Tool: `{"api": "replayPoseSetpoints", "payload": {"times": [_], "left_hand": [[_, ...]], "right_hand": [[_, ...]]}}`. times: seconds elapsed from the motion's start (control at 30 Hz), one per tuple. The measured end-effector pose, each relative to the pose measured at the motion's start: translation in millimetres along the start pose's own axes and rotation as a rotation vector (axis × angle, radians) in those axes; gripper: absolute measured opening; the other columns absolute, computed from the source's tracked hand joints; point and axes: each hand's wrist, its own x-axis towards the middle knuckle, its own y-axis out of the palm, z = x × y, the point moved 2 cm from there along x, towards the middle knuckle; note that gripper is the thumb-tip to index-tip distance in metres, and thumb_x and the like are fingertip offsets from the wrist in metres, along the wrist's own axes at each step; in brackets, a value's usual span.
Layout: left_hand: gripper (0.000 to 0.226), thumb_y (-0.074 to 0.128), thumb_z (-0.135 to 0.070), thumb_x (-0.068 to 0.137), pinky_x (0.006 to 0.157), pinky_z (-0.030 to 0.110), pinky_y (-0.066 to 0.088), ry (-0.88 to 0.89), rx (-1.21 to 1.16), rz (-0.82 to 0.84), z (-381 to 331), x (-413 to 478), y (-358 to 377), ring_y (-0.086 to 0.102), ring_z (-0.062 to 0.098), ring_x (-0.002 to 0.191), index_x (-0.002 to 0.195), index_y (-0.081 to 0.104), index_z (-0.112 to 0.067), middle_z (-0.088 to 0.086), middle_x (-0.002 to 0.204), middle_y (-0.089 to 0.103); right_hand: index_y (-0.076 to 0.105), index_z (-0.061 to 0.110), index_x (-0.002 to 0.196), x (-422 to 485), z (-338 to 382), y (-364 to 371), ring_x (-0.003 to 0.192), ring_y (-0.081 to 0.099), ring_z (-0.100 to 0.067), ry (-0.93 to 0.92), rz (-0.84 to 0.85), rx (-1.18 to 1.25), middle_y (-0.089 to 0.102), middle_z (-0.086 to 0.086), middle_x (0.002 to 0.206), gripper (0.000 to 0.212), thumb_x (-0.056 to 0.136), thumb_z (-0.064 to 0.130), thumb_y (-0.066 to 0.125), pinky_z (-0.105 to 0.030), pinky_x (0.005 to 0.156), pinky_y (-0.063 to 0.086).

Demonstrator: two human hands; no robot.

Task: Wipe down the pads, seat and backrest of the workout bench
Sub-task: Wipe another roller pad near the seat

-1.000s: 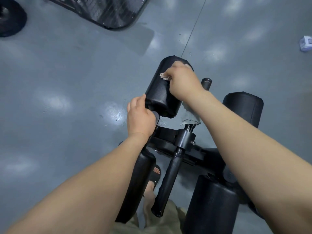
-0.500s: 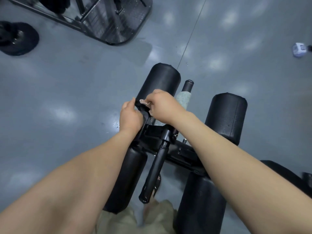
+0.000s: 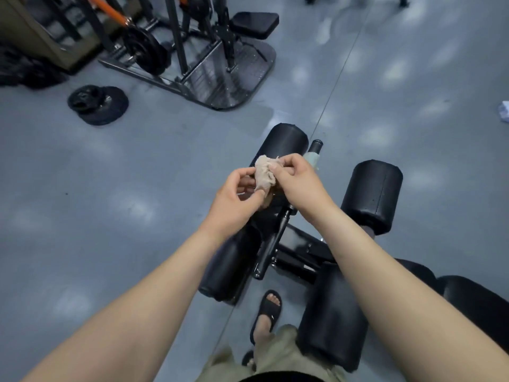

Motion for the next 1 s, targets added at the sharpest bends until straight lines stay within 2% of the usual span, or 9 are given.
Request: {"api": "replayPoseSetpoints", "payload": {"times": [0.13, 0.2, 0.3, 0.43, 0.5, 0.6, 0.73, 0.87, 1.0], "left_hand": [[0.05, 0.079, -0.035, 0.078, 0.082, 0.024, 0.055, -0.058, -0.118, 0.015, 5, -53, 0, 0.066, 0.005, 0.092, 0.12, 0.053, -0.039, -0.008, 0.106, 0.065], [0.048, 0.079, -0.035, 0.078, 0.085, 0.026, 0.057, -0.066, -0.101, 0.04, 12, -81, 3, 0.069, 0.007, 0.095, 0.121, 0.056, -0.037, -0.008, 0.11, 0.068], [0.01, 0.065, -0.026, 0.093, 0.081, 0.027, 0.054, -0.087, -0.008, -0.031, 17, -111, 3, 0.07, 0.006, 0.086, 0.1, 0.07, -0.029, -0.009, 0.094, 0.075], [0.024, 0.051, -0.03, 0.091, 0.064, 0.035, 0.047, -0.162, -0.001, -0.074, 7, -145, 8, 0.057, 0.015, 0.066, 0.076, 0.067, -0.021, -0.005, 0.071, 0.067], [0.027, 0.048, -0.033, 0.091, 0.062, 0.04, 0.046, -0.193, -0.023, -0.02, 1, -159, 14, 0.059, 0.023, 0.063, 0.079, 0.068, -0.018, 0.005, 0.075, 0.072], [0.034, 0.047, -0.041, 0.086, 0.069, 0.051, 0.052, -0.228, -0.059, 0.042, -10, -175, 22, 0.069, 0.041, 0.083, 0.09, 0.071, -0.016, 0.016, 0.087, 0.074], [0.041, 0.054, -0.05, 0.081, 0.075, 0.047, 0.055, -0.224, 0.0, -0.006, -24, -191, 34, 0.068, 0.027, 0.078, 0.089, 0.067, -0.012, 0.007, 0.083, 0.073], [0.025, 0.07, -0.039, 0.079, 0.074, 0.051, 0.057, -0.284, 0.028, -0.057, -31, -200, 55, 0.072, 0.033, 0.077, 0.094, 0.064, -0.019, 0.01, 0.091, 0.076], [0.022, 0.073, -0.03, 0.083, 0.063, 0.036, 0.046, -0.294, 0.012, -0.147, -55, -200, 103, 0.061, 0.019, 0.069, 0.091, 0.06, -0.013, 0.005, 0.081, 0.067]], "right_hand": [[0.055, 0.018, 0.104, -56, -6, -1, 0.081, 0.066, -0.021, 0.074, 0.004, 0.04, 0.068, -0.008, 0.092, 0.014, 0.096, 0.026, 0.063, -0.051, 0.087, 0.058], [0.056, 0.031, 0.099, -83, -14, -2, 0.089, 0.069, -0.029, 0.097, 0.021, 0.041, 0.065, -0.012, 0.1, 0.018, 0.086, 0.037, 0.066, -0.057, 0.087, 0.057], [0.06, 0.038, 0.092, -116, -17, -8, 0.093, 0.069, -0.029, 0.079, 0.016, -0.089, 0.065, -0.004, 0.095, 0.009, 0.084, 0.043, 0.062, -0.056, 0.086, 0.058], [0.063, 0.034, 0.101, -156, -22, -28, 0.093, 0.06, -0.008, 0.02, 0.079, -0.241, 0.064, 0.003, 0.108, 0.014, 0.098, 0.045, 0.054, -0.04, 0.092, 0.055], [0.066, 0.033, 0.1, -174, -24, -38, 0.093, 0.06, -0.005, 0.018, 0.194, -0.238, 0.067, 0.008, 0.107, 0.019, 0.097, 0.05, 0.057, -0.033, 0.091, 0.053], [0.067, 0.018, 0.1, -187, -31, -49, 0.082, 0.059, -0.006, 0.002, 0.272, -0.302, 0.069, 0.008, 0.093, 0.023, 0.094, 0.04, 0.067, -0.027, 0.082, 0.049], [0.059, 0.018, 0.081, -184, -36, -67, 0.086, 0.062, -0.021, 0.08, 0.207, -0.086, 0.066, -0.006, 0.082, 0.021, 0.084, 0.036, 0.068, -0.048, 0.093, 0.053], [0.054, 0.015, 0.09, -178, -44, -88, 0.08, 0.065, -0.03, 0.192, 0.189, 0.173, 0.065, -0.009, 0.075, 0.024, 0.093, 0.037, 0.063, -0.046, 0.083, 0.053], [0.047, 0.017, 0.104, -177, -54, -127, 0.065, 0.061, -0.023, 0.26, 0.268, 0.222, 0.061, -0.008, 0.08, 0.028, 0.102, 0.044, 0.052, -0.039, 0.066, 0.054]]}}
